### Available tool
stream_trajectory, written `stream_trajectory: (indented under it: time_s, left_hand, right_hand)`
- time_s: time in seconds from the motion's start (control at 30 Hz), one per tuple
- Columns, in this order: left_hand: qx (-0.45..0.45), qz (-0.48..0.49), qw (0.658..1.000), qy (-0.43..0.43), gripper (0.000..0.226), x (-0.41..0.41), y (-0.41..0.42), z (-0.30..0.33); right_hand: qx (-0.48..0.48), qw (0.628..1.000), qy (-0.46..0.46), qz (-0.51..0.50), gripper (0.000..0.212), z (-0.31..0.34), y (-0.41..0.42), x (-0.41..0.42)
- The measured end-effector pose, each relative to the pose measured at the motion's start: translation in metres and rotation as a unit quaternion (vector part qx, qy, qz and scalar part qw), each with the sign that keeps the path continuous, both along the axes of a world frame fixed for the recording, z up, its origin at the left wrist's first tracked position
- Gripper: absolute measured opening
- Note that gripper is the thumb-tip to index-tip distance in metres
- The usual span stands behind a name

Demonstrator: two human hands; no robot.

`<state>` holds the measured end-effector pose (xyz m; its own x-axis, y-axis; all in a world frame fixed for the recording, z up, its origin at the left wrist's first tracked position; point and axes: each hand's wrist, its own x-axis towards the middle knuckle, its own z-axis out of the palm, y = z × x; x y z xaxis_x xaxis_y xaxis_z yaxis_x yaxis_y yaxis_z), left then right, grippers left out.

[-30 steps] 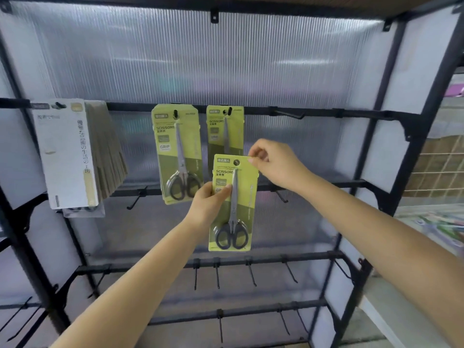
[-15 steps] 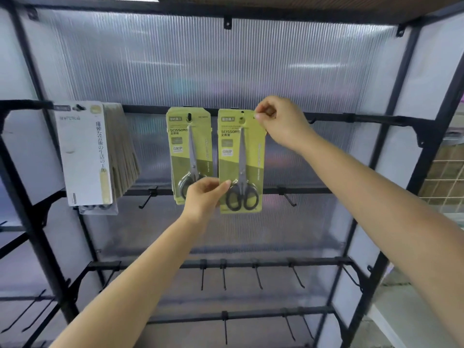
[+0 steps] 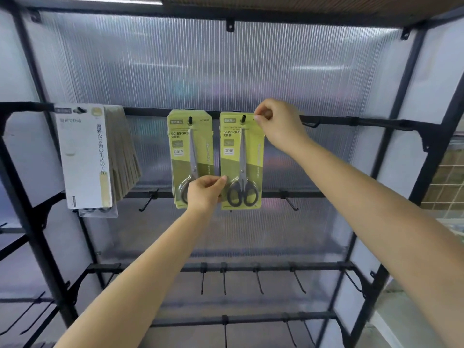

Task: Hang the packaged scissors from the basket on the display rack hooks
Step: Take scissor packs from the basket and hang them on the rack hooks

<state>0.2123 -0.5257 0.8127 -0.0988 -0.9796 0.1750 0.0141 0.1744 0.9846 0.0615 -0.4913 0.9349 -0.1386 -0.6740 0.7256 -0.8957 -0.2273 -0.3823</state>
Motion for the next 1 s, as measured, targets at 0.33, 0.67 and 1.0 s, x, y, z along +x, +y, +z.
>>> stream_trajectory:
  time_s: [0.33, 0.67, 1.0]
  left_hand:
    - [-0.009, 0.124, 0.989, -0.075, 0.032, -0.047, -0.014, 0.008]
    - [-0.050, 0.077, 0.985, -0.147, 0.069, -0.076, -0.034, -0.007]
    - [-0.066, 0.133, 0.965, -0.218, 0.072, -0.081, -0.067, -0.004]
  right_hand:
    - [0.049, 0.956, 0.266, -0.110, 0.046, -0.020, -0.011, -0.002]
    - [0.095, 0.938, 0.299, -0.147, 0.064, -0.032, -0.035, -0.012]
    - [0.141, 0.942, 0.280, -0.123, 0.070, -0.031, -0.062, -0.025]
